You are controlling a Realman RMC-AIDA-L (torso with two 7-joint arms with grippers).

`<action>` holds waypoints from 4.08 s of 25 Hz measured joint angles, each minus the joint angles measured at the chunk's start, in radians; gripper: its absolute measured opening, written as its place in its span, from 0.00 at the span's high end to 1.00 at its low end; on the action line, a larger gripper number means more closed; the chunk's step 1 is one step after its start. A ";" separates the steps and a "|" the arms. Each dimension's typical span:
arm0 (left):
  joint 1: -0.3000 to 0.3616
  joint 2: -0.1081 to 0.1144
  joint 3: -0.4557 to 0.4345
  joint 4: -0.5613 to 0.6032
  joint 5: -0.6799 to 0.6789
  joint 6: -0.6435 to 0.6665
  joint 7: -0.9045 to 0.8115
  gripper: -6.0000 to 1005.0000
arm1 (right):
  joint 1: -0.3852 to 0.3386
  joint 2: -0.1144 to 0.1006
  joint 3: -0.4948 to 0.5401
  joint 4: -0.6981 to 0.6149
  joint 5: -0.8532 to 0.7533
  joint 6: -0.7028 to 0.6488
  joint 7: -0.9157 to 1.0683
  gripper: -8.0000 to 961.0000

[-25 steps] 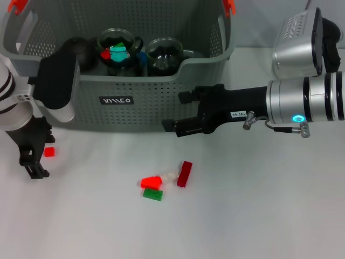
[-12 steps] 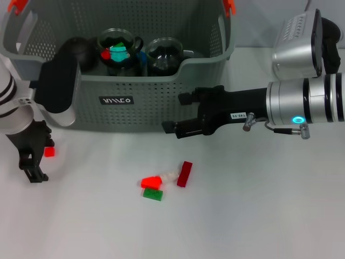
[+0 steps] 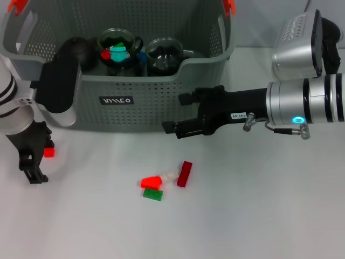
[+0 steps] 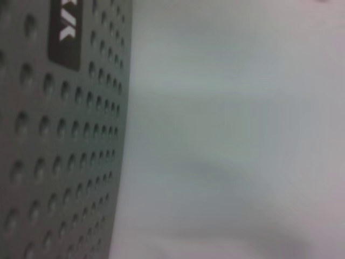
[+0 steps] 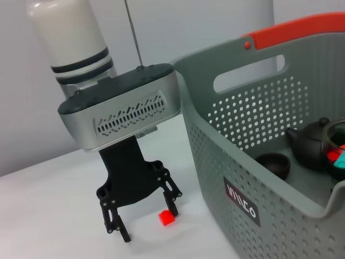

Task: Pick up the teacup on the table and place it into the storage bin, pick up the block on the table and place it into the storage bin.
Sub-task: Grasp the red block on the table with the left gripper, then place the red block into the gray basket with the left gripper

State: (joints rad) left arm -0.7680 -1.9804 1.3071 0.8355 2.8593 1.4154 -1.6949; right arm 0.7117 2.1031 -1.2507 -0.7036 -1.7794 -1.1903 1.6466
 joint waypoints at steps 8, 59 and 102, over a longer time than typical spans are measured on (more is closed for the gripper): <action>0.000 0.000 0.000 0.001 0.000 0.003 -0.001 0.13 | 0.000 0.000 0.001 0.001 0.000 -0.002 0.002 0.02; 0.006 -0.005 0.003 -0.002 0.000 -0.033 -0.027 0.80 | -0.002 0.000 0.006 0.001 0.000 -0.006 -0.002 0.02; 0.010 -0.119 -0.670 0.406 -0.626 0.256 -0.201 0.77 | -0.074 -0.063 0.073 -0.011 -0.011 -0.165 -0.049 0.02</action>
State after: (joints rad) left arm -0.7583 -2.0994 0.6366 1.2417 2.2330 1.6716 -1.8957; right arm 0.6375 2.0406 -1.1776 -0.7143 -1.7900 -1.3549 1.5974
